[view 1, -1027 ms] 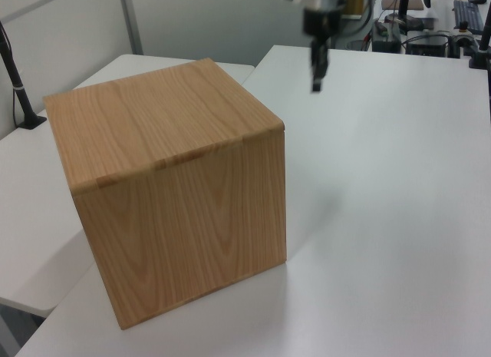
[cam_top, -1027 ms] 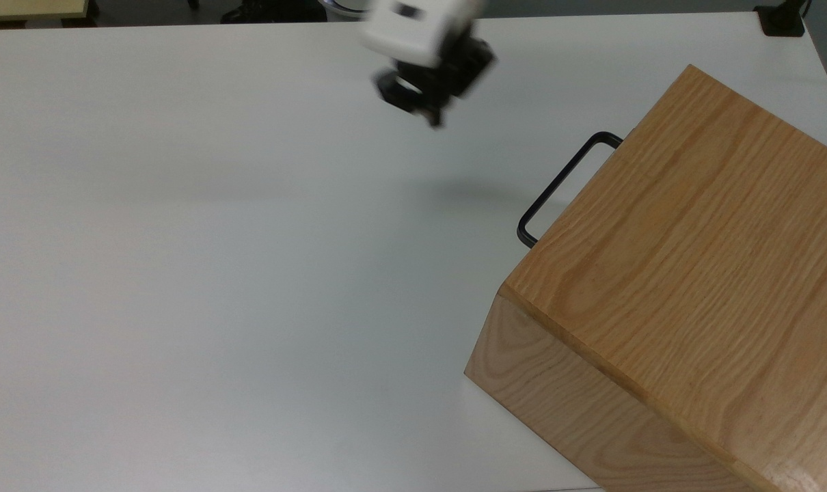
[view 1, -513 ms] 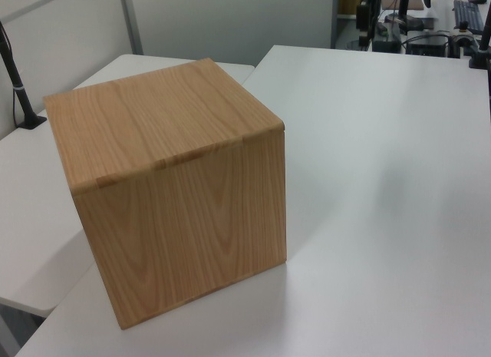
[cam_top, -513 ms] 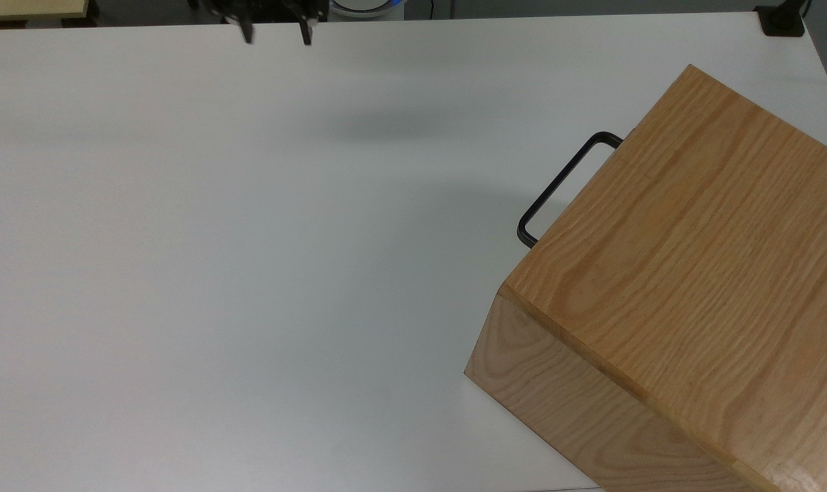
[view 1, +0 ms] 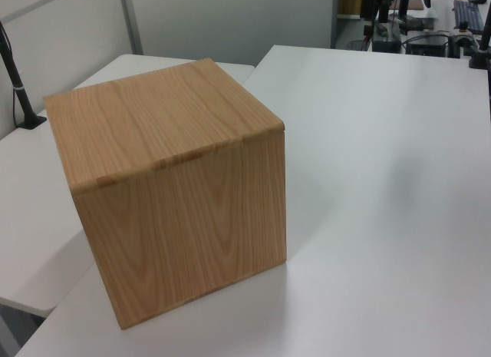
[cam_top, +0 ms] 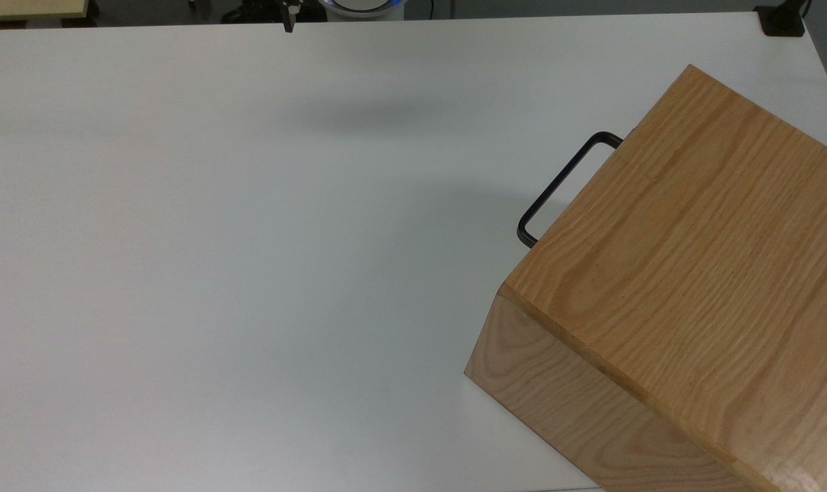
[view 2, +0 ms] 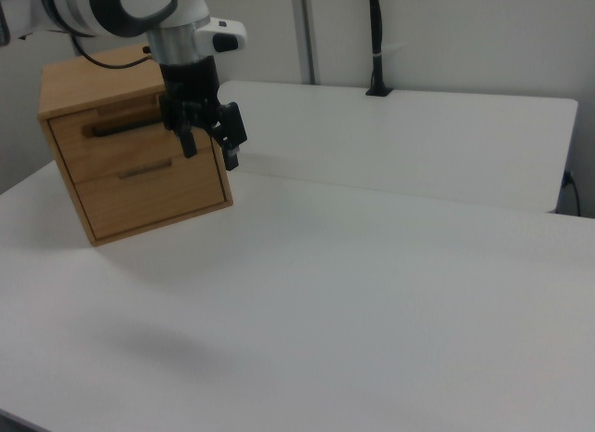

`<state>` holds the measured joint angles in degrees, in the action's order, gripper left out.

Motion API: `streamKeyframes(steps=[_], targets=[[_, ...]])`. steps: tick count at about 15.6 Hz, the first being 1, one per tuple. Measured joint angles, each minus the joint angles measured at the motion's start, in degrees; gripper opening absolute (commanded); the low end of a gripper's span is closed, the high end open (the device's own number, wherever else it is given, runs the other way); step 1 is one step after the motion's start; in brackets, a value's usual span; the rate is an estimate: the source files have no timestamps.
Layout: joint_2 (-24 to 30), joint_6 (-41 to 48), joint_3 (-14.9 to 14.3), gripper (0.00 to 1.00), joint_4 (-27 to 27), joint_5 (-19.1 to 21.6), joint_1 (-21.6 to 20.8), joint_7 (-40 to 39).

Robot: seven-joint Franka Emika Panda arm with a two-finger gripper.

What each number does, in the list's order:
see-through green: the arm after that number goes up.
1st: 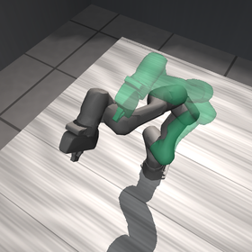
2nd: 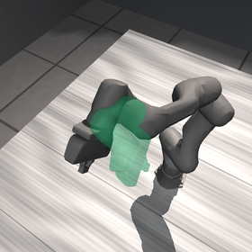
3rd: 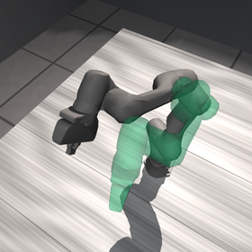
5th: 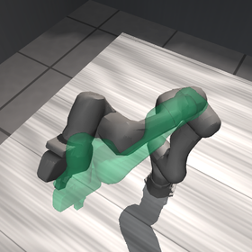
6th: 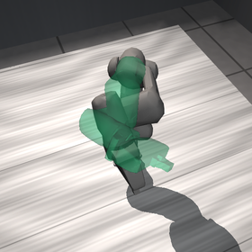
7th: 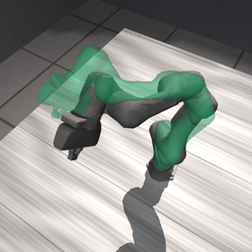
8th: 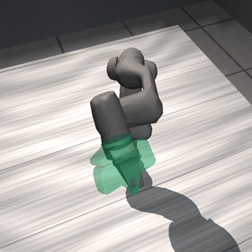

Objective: Close the drawer by sliding it

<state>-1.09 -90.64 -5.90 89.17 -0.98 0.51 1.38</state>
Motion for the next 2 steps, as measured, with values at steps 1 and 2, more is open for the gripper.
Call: streamKeyframes(steps=[1,2], targets=[[0.0,0.0,-0.03,1.0,0.01,0.0,-0.07,0.12],[0.0,0.0,-0.04,1.0,0.02,0.0,-0.08,0.19]])
